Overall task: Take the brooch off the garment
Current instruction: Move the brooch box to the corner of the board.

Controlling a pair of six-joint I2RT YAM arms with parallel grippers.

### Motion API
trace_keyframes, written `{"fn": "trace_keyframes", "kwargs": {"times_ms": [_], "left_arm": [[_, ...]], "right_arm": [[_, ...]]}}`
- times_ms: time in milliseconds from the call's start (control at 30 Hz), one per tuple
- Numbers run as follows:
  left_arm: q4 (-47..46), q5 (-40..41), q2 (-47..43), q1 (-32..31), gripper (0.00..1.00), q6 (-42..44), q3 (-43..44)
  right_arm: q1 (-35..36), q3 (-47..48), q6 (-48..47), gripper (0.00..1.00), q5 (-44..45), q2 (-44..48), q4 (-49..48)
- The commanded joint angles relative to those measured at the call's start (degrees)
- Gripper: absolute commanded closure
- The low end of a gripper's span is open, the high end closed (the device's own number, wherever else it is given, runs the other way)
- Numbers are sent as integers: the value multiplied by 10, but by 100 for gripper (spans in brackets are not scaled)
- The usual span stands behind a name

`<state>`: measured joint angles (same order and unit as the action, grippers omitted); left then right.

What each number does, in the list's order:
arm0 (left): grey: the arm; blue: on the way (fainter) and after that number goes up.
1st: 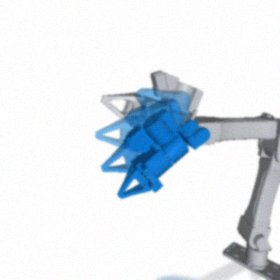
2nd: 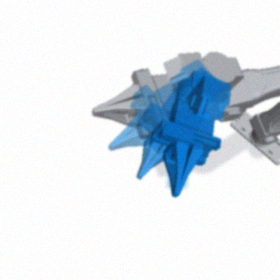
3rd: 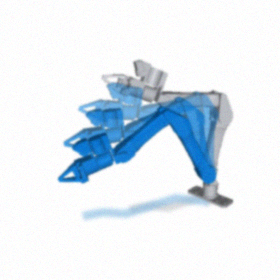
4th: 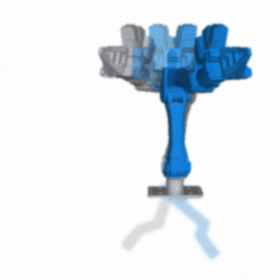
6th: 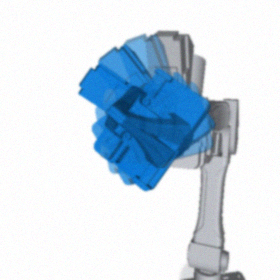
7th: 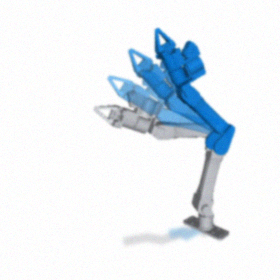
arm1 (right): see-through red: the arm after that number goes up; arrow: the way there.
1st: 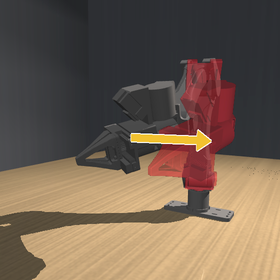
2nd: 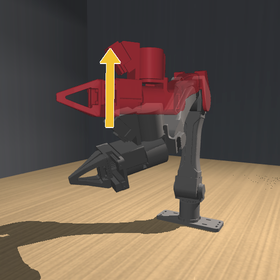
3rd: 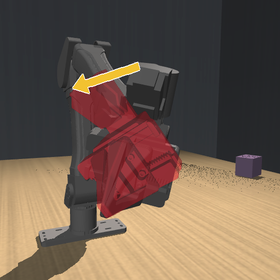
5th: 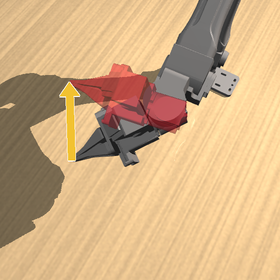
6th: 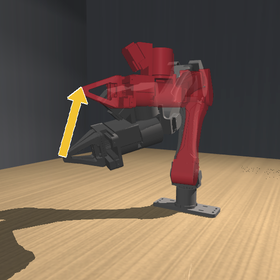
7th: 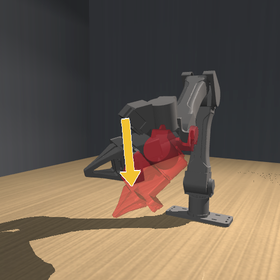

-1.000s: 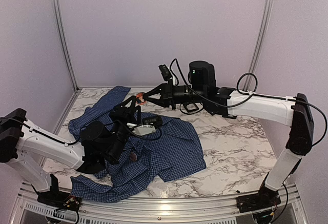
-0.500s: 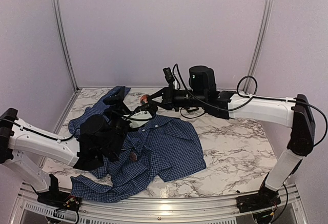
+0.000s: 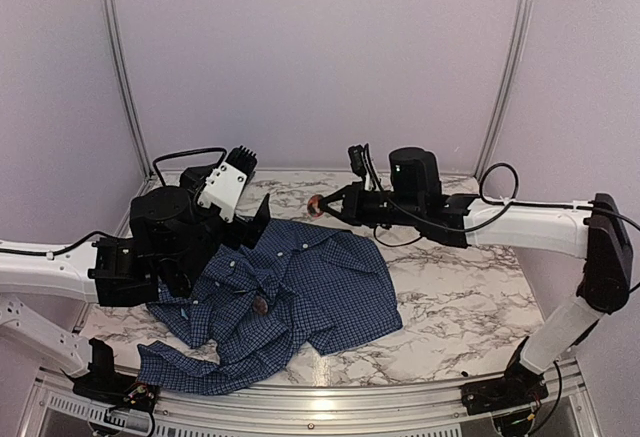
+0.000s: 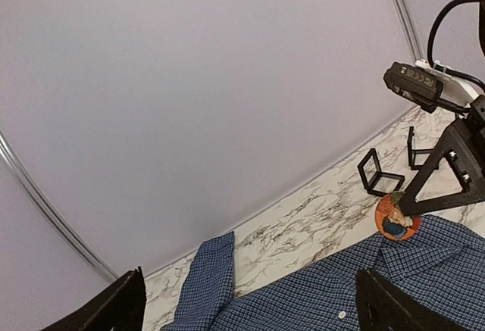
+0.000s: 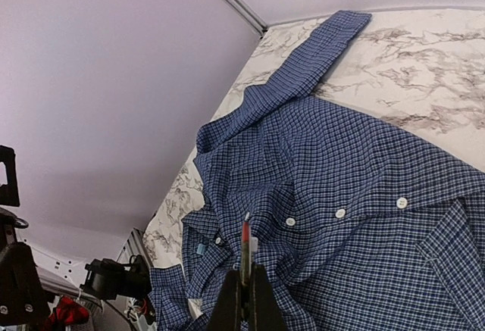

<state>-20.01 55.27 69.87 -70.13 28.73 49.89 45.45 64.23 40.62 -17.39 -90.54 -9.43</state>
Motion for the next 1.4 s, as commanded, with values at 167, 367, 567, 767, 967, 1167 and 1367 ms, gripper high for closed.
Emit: {"fn": "trace_keyframes", "kwargs": {"times_ms": [167,367,567,767,967,1167,1367], "left_arm": [[133,-92,-46,43,1,-267,16],[151,-182,-86,110,1,-357,-3],[164,-230,-104,142,1,-380,-11],[166,-246,-112,150,1,-385,-14],[167,-258,-110,154,1,-383,-12],[174,-264,-108,160,1,-376,-6],[175,-269,-103,165,1,-378,-3]], "right_arm": [[-99,-112,0,100,21,68,-9],[-188,-190,10,100,34,110,-14],[-283,-261,23,100,13,109,-64],[-361,-285,36,100,-21,47,-131],[-429,-282,69,100,-58,-56,-214],[-482,-271,110,100,-94,-139,-303],[-512,-245,118,100,-101,-184,-308]]}}
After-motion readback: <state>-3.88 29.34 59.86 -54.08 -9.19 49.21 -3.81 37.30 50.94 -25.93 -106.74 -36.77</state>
